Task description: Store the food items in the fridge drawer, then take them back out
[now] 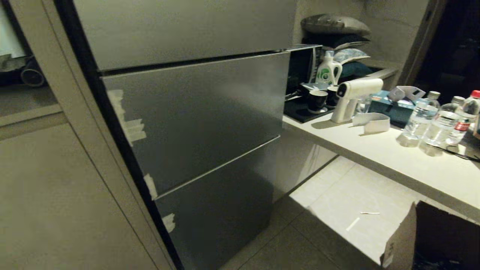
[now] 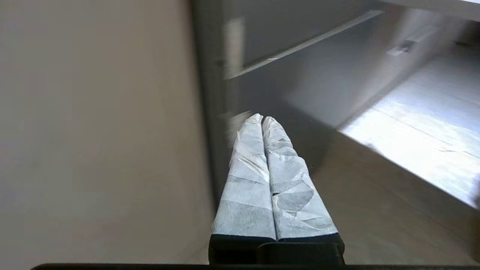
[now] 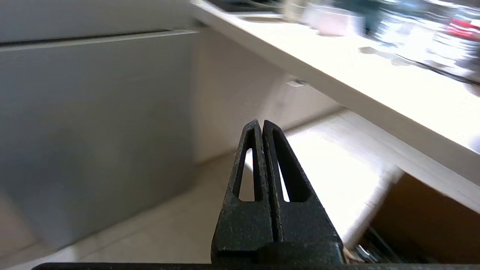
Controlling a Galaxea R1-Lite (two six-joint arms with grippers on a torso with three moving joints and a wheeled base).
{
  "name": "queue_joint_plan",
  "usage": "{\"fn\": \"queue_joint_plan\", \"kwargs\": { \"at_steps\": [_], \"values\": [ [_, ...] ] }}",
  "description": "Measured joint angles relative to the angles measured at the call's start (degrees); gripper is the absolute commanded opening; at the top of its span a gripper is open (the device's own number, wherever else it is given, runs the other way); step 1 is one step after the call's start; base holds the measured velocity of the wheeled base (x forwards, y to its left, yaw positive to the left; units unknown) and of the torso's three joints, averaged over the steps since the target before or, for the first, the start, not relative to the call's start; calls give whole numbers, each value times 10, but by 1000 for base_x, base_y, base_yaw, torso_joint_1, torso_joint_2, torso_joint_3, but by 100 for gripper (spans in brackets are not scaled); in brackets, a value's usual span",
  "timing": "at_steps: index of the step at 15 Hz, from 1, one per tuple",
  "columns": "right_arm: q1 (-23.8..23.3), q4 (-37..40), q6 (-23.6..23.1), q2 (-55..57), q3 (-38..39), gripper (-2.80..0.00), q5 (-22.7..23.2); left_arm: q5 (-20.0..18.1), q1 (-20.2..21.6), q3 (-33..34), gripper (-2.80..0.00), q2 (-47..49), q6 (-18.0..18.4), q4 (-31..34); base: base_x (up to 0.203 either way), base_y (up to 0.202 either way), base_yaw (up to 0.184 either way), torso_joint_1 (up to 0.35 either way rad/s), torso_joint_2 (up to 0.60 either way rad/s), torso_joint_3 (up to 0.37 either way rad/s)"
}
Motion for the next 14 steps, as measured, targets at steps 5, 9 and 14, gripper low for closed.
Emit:
{"fn": "queue_joint_plan", "kwargs": {
  "at_steps": [5,9,14],
  "values": [
    [0,0,13,0,0,-280,-4,0,0,0,-280,0,0,0,2,-9,178,2,-2,3],
    [0,0,17,0,0,-280,-7,0,0,0,-280,0,0,0,0,-9,177,2,5,3],
    [0,0,18,0,0,-280,-8,0,0,0,-280,0,0,0,0,-9,174,2,1,2]
  ]
}}
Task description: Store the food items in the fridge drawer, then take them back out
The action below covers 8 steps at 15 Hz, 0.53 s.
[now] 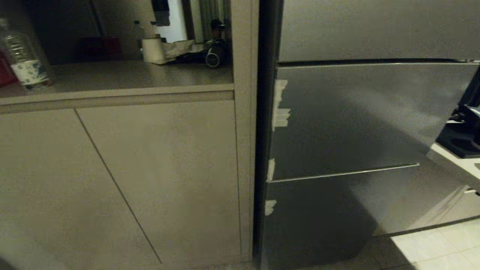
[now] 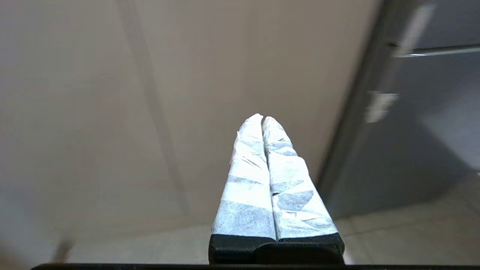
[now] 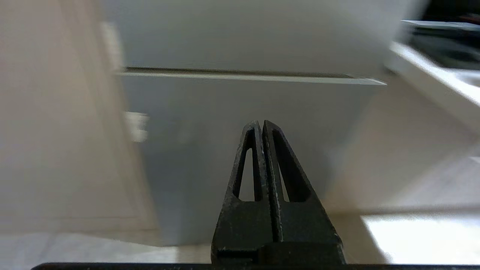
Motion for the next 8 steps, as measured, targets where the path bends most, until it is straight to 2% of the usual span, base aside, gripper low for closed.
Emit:
{"fn": "queue_joint_plan", "kwargs": {
  "at_steps": [2,8],
  "values": [
    [0,0,3,0,0,-280,0,0,0,0,-280,0,0,0,1,-5,120,2,7,3],
    [0,-1,15,0,0,-280,0,0,-1,0,-280,0,0,0,0,0,0,0,0,0]
  ]
}}
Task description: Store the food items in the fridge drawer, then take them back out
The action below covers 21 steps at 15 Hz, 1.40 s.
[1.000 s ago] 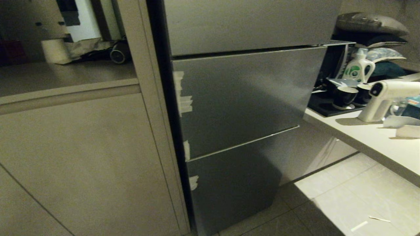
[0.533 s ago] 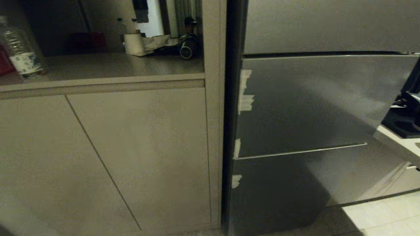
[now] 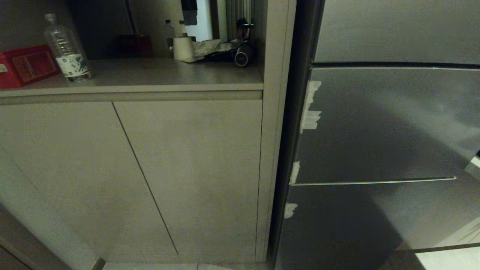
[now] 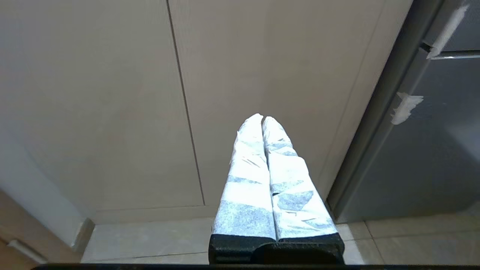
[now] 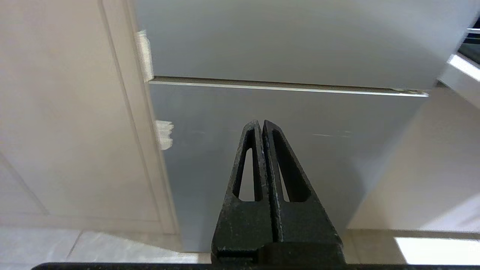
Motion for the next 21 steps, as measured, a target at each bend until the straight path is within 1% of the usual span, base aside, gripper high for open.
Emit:
{"fn": "queue_joint_plan", "kwargs": {
  "at_steps": [8,12,21],
  "values": [
    [0,0,1,0,0,-280,0,0,1,0,-280,0,0,0,0,0,0,0,0,0],
    [0,0,-1,0,0,-280,1,-1,1,-1,-280,0,7,3,0,0,0,0,0,0],
    [0,-1,4,0,0,-280,0,-1,1,0,-280,0,3,0,0,0,0,0,0,0]
  ]
}}
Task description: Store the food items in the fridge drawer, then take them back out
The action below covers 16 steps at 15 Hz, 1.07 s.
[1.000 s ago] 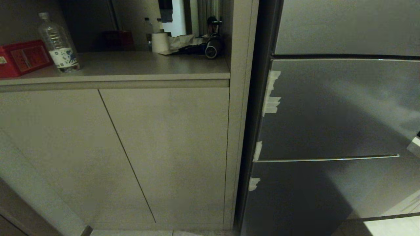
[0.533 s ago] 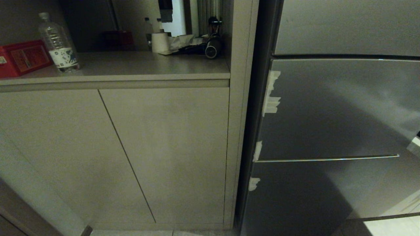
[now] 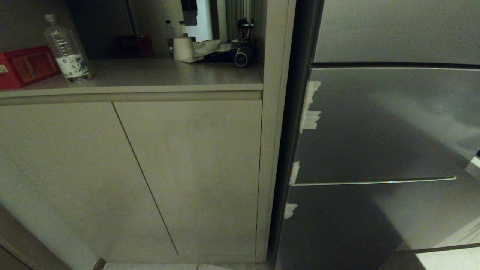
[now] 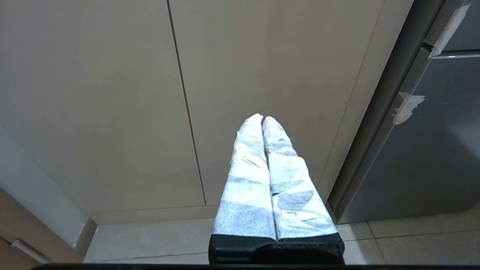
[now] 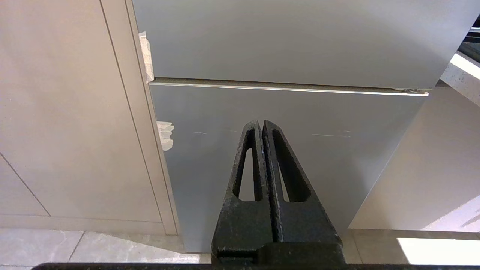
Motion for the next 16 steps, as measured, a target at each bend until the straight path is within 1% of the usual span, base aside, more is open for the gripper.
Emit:
{"fn": "queue_joint_plan", "kwargs": {
  "at_steps": [16],
  "values": [
    [0,0,-1,0,0,-280,0,0,0,0,-280,0,-2,0,0,0,0,0,0,0]
  ]
}}
